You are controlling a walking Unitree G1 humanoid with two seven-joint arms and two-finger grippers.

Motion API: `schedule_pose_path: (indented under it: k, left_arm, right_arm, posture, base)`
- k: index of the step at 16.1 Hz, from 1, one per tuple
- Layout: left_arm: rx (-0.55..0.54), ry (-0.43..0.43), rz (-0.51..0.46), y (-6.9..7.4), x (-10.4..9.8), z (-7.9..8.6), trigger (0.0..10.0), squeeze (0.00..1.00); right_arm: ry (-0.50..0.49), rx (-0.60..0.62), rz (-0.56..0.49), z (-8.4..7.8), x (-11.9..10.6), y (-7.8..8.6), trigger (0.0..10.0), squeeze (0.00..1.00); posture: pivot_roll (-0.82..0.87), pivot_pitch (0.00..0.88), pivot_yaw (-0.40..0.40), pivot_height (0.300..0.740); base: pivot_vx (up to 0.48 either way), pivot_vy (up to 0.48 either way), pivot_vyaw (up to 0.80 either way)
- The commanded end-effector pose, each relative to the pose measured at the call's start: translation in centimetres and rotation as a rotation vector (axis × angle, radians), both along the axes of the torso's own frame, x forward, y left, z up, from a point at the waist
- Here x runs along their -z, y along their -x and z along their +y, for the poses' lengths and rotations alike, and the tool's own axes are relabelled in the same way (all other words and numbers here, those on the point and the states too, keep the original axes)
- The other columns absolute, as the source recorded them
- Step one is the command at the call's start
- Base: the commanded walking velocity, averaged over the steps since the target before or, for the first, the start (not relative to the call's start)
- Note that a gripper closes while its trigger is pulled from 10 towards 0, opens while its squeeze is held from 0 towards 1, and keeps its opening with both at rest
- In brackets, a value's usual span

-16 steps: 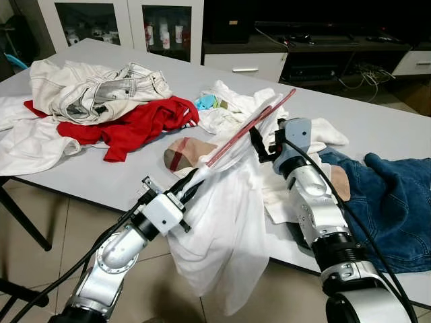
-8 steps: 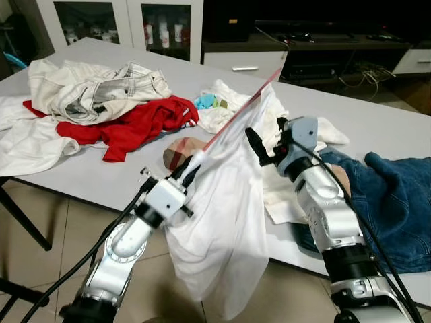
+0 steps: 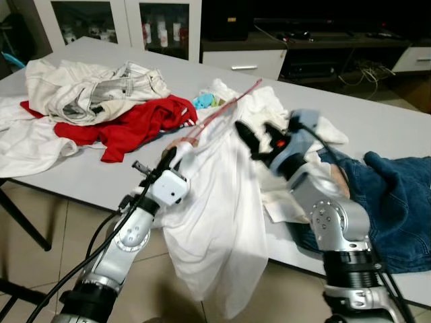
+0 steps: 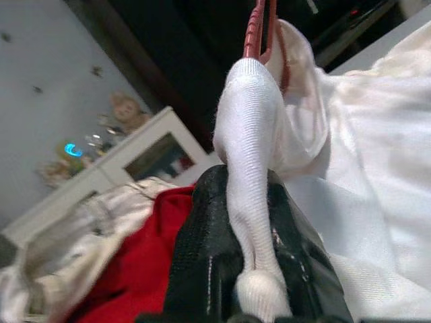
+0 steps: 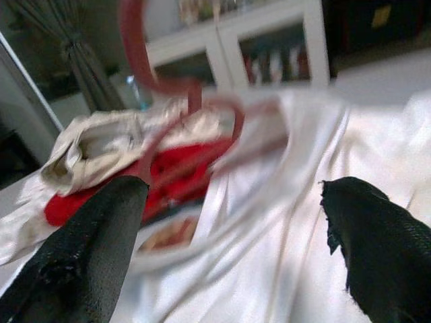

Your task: Hang hanger

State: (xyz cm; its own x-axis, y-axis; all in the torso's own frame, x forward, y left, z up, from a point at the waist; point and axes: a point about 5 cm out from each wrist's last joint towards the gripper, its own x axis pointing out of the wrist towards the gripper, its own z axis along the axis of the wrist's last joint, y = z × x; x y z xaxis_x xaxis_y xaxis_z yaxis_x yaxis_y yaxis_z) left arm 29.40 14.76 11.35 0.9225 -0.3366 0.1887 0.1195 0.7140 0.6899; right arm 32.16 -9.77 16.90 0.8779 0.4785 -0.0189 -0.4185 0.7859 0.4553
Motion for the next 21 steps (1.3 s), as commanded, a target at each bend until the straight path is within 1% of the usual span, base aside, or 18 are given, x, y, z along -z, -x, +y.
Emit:
schedule_pose_path:
  k: [1,4,6,9,12,13,16,18,20,21]
  left_arm:
    - [0.007,-0.025,-0.052,-0.3,-0.6,-0.6,10.0,0.00]
    - [0.035,-0.078,-0.081,-0.2,-0.5,-1.5,10.0,0.00]
    - [0.047,-0.109,-0.101,0.2,-0.1,-1.9,10.0,0.00]
    - [0.046,-0.116,-0.111,0.4,0.1,-1.9,10.0,0.00]
    - [0.052,-0.115,-0.130,0.5,-0.1,-2.1,10.0,0.00]
    - [0.051,-0.109,-0.147,0.4,-0.2,-2.3,10.0,0.00]
    - [0.058,-0.107,-0.158,0.4,-0.4,-2.5,10.0,0.00]
    - [0.084,-0.110,-0.172,0.5,-0.5,-3.0,10.0,0.00]
    - [0.109,-0.124,-0.188,0.6,-0.6,-3.5,10.0,0.00]
    - [0.111,-0.126,-0.189,0.6,-0.6,-3.5,10.0,0.00]
  right_arm:
    - [-0.045,-0.006,0.055,-0.1,0.2,0.1,10.0,0.00]
    - [-0.147,-0.052,0.122,1.0,0.1,0.0,10.0,0.00]
    - [-0.236,-0.042,0.151,1.1,-0.9,-0.5,10.0,0.00]
    - [-0.303,-0.048,0.165,1.2,-1.7,-0.8,10.0,0.00]
    - [-0.298,-0.081,0.205,2.1,-1.3,-0.5,10.0,0.00]
    - [-0.300,-0.087,0.242,2.3,-1.0,-0.4,10.0,0.00]
    - [-0.298,-0.093,0.264,2.4,-0.9,-0.3,10.0,0.00]
    - [-0.285,-0.105,0.266,2.8,-1.0,-0.3,10.0,0.00]
    - [-0.282,-0.089,0.272,2.8,-1.0,-0.5,10.0,0.00]
    - [-0.282,-0.087,0.272,2.8,-1.0,-0.6,9.3,0.00]
  posture:
    - [0.00,0.000,-0.078,0.740]
    - [0.00,0.000,-0.080,0.740]
    - [0.00,0.000,-0.084,0.740]
    - [0.00,0.000,-0.088,0.740]
    - [0.00,0.000,-0.090,0.740]
    - [0.00,0.000,-0.091,0.740]
    - [0.00,0.000,-0.090,0.740]
    - [0.00,0.000,-0.090,0.740]
    - [0.00,0.000,-0.087,0.740]
    - [0.00,0.000,-0.087,0.740]
  base:
    - [0.000,0.000,0.00]
    - [0.000,0.000,0.00]
    - [0.000,0.000,0.00]
    - [0.000,0.000,0.00]
    - [0.000,0.000,0.00]
    - [0.000,0.000,0.00]
    - [0.000,0.000,0.00]
    - [0.000,0.000,0.00]
    - [0.000,0.000,0.00]
    - [0.000,0.000,0.00]
